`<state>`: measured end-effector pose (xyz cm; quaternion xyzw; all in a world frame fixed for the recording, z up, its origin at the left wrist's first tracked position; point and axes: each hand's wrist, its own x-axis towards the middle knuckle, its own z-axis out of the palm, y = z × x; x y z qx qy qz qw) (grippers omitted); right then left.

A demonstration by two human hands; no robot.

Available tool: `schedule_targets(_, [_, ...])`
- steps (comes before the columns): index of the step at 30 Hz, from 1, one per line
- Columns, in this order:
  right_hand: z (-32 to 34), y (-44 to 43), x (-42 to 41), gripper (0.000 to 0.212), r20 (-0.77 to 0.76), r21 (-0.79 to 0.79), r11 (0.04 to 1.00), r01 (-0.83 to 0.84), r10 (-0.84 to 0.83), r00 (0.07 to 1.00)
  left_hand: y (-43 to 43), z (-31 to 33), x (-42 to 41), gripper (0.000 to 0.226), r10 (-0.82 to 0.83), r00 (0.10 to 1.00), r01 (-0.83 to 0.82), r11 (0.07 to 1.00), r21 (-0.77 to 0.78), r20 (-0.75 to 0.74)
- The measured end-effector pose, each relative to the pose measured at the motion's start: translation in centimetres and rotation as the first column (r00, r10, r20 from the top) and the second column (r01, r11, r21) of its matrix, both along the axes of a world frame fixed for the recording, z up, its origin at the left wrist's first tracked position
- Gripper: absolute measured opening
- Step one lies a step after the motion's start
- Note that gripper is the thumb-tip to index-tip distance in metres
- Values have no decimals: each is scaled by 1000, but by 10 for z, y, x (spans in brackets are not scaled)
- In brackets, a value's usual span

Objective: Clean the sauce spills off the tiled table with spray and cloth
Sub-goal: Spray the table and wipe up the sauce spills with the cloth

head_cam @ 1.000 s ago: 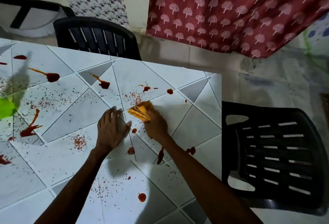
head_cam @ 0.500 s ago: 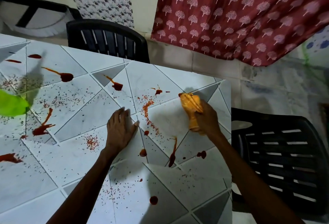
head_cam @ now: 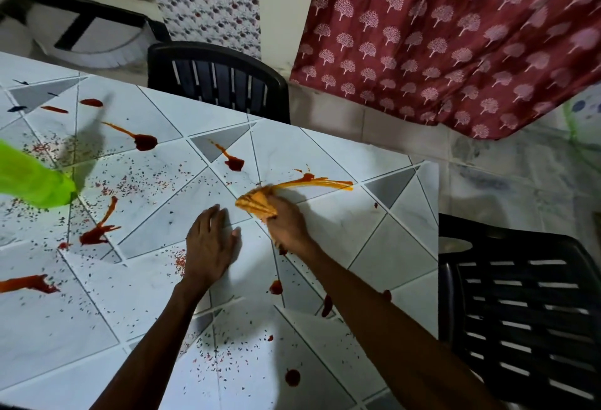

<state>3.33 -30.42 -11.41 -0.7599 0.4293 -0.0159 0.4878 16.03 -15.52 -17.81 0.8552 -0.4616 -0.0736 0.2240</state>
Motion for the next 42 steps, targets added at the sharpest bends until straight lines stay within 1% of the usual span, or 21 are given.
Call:
schedule_targets(2, [5,10,0,44,3,42,998,-37,37,999,2,2,2,61,-3,1000,3,1000,-19,3])
schedule_targets(3, [8,10,-3,41,21,57,998,-27,26,999,2,3,3,62,-8,1000,8,1000,-20,3])
schedule_targets(5, [17,4,-17,36,44,81,996,32,-35,998,-2,3,4,64,-20,1000,20,1000,-10,-4])
schedule_targets(7, [31,-9,-38,40,70,77,992,100,-106,992,-10,1,2,64,-28,999,28,1000,11,-28])
schedule_targets(10, [47,-40,-75,53,67,38,972,232,-234,970,-29,-1,-3,65,-48,997,51,998,40,-63])
schedule_targets(14, [50,-88,-118,56,3,-72,918,389,-390,921,-55,7,-12,70,-61,996,64,996,63,-58])
schedule_targets(15, [50,-99,-124,53,-2,-97,895,436,-438,899,-59,9,-13,71,-59,997,63,996,62,-56])
schedule_targets(17, [46,-121,-128,40,-6,-149,852,502,-509,861,-59,9,-14,72,-60,997,63,997,53,-46])
schedule_targets(19, [38,-140,-118,26,-36,-174,845,505,-518,855,-54,6,-12,76,-40,998,44,997,57,-54])
schedule_targets(20, [37,-147,-107,26,-42,-167,849,502,-515,856,-50,5,-9,79,-24,998,28,998,63,-65])
schedule_targets(21, [35,-152,-94,33,-52,-154,854,497,-509,859,-46,4,-7,80,-11,997,16,998,67,-74])
schedule_targets(22, [34,-155,-80,37,-60,-144,865,480,-492,869,-42,3,-4,81,0,997,5,998,66,-78])
schedule_targets(24, [35,-153,-47,38,-39,-111,910,399,-406,913,-33,4,2,82,20,998,-17,999,48,-67])
schedule_targets(26, [36,-142,-11,41,-20,-70,962,264,-266,964,-23,7,8,80,51,998,-50,999,21,-42])
schedule_targets(28, [34,-122,22,38,-43,-27,994,109,-110,993,-14,10,14,81,91,995,-91,996,13,-38])
schedule_targets(29, [27,-112,34,38,-71,-29,999,30,-32,997,-9,9,17,80,106,994,-106,994,12,-37])
schedule_targets(32, [20,-68,59,48,-154,-60,983,-174,163,974,6,8,26,77,136,990,-136,991,3,-39])
schedule_targets(36, [19,-16,62,49,-117,-44,944,-327,321,940,25,6,33,76,145,989,-144,989,10,-43])
schedule_targets(37, [18,-7,59,48,-97,-42,934,-354,349,932,28,6,32,76,143,989,-143,990,17,-40])
schedule_targets(39, [19,2,49,43,-71,-29,937,-349,346,935,33,5,29,72,135,991,-135,991,17,-20])
schedule_targets(42, [31,6,28,48,-55,-52,971,-235,232,971,37,4,25,71,101,995,-100,994,45,-8])
